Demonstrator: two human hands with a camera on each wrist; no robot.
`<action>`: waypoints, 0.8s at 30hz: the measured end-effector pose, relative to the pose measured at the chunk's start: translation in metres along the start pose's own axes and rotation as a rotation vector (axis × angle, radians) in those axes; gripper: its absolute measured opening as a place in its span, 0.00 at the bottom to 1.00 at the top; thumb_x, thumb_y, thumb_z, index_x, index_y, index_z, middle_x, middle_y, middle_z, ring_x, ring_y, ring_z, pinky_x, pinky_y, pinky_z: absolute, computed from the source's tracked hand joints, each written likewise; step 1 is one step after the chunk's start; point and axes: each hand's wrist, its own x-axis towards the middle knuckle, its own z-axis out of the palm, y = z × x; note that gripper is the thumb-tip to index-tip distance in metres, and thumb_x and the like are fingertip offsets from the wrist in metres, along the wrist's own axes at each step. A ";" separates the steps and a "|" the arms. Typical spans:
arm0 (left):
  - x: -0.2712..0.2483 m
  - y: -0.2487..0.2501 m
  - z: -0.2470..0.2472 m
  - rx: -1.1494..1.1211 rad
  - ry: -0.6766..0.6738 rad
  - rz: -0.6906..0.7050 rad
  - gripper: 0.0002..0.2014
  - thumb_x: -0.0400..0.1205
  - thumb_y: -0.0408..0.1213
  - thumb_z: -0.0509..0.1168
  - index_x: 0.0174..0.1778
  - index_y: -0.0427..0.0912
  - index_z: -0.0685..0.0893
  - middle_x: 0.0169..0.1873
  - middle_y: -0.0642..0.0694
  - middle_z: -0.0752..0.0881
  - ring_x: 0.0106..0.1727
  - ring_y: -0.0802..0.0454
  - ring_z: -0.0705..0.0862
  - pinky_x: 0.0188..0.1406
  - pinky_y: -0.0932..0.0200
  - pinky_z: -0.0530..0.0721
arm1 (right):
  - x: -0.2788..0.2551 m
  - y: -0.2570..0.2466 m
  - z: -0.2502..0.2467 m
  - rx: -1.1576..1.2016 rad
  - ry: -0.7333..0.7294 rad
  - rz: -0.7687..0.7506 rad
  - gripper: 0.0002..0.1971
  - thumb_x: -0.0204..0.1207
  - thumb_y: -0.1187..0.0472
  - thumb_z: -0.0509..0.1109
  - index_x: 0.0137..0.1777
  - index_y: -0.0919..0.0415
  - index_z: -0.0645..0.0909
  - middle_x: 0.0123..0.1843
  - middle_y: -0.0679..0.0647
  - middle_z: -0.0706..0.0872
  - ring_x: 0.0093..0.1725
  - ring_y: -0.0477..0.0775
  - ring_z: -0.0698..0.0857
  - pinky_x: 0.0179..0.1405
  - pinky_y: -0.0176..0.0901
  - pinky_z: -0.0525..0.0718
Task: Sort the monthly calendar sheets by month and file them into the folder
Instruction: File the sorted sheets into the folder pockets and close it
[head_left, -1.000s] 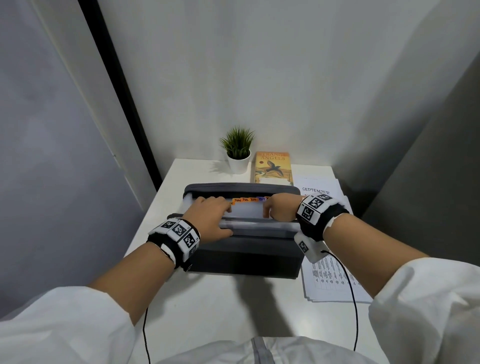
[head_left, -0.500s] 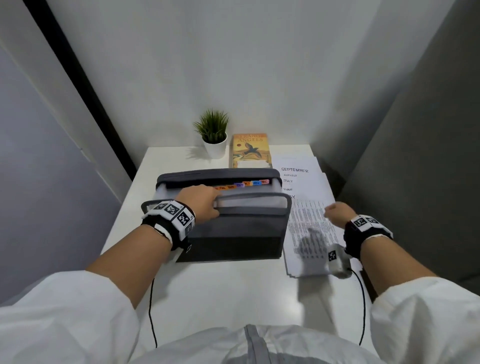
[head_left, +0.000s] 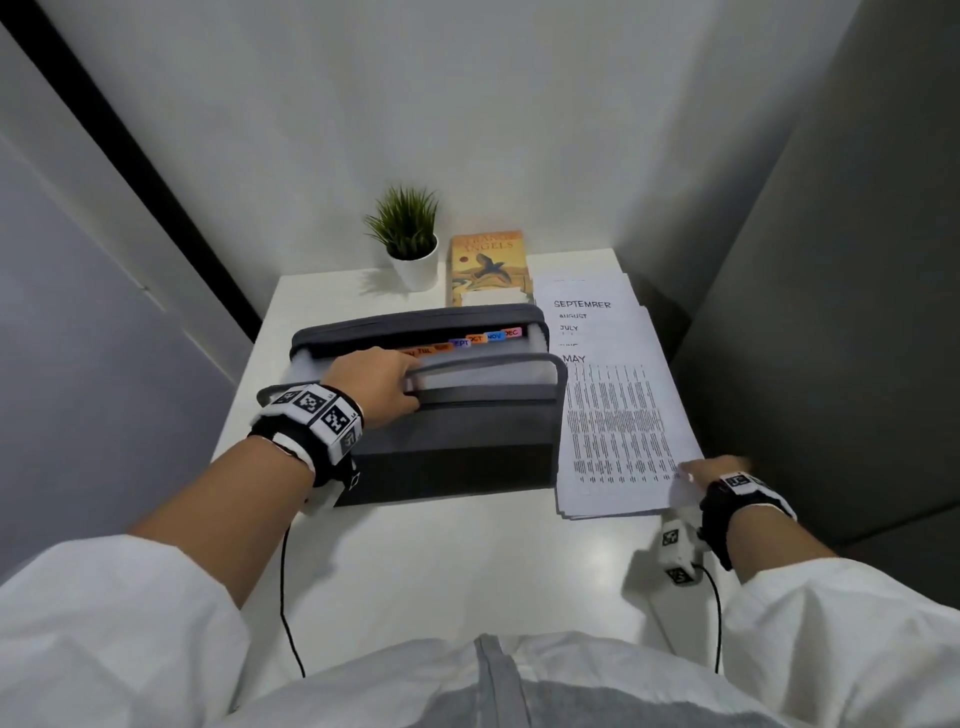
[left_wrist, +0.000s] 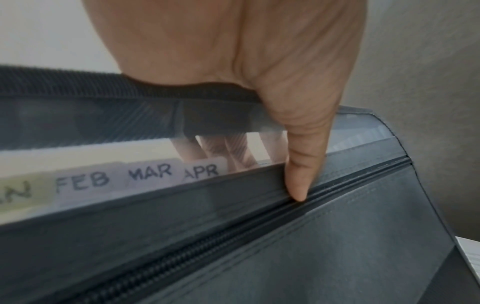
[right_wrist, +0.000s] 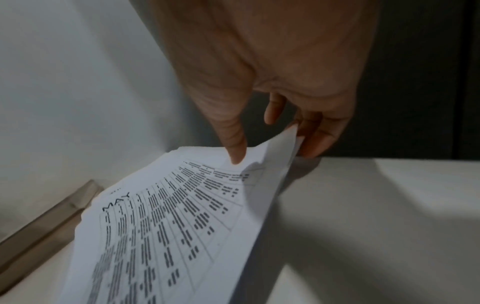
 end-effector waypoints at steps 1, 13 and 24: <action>0.000 0.000 0.000 0.000 0.000 -0.002 0.10 0.74 0.52 0.70 0.49 0.57 0.84 0.26 0.60 0.72 0.34 0.51 0.77 0.28 0.61 0.67 | -0.002 -0.004 -0.001 -0.009 -0.018 0.006 0.20 0.77 0.56 0.71 0.63 0.69 0.79 0.64 0.65 0.81 0.63 0.66 0.82 0.65 0.53 0.80; -0.005 0.003 0.002 -0.005 0.007 -0.020 0.12 0.73 0.52 0.69 0.52 0.59 0.85 0.28 0.59 0.74 0.34 0.53 0.76 0.28 0.61 0.68 | -0.027 -0.052 0.005 -0.254 -0.168 -0.087 0.18 0.76 0.55 0.72 0.61 0.66 0.80 0.59 0.62 0.84 0.53 0.64 0.86 0.58 0.55 0.86; -0.005 0.006 -0.007 -0.036 -0.127 -0.079 0.11 0.75 0.55 0.68 0.47 0.54 0.83 0.41 0.52 0.85 0.43 0.48 0.84 0.37 0.58 0.76 | -0.041 -0.094 -0.010 -0.429 0.001 -0.264 0.23 0.82 0.54 0.66 0.73 0.67 0.72 0.71 0.60 0.79 0.68 0.57 0.80 0.67 0.43 0.77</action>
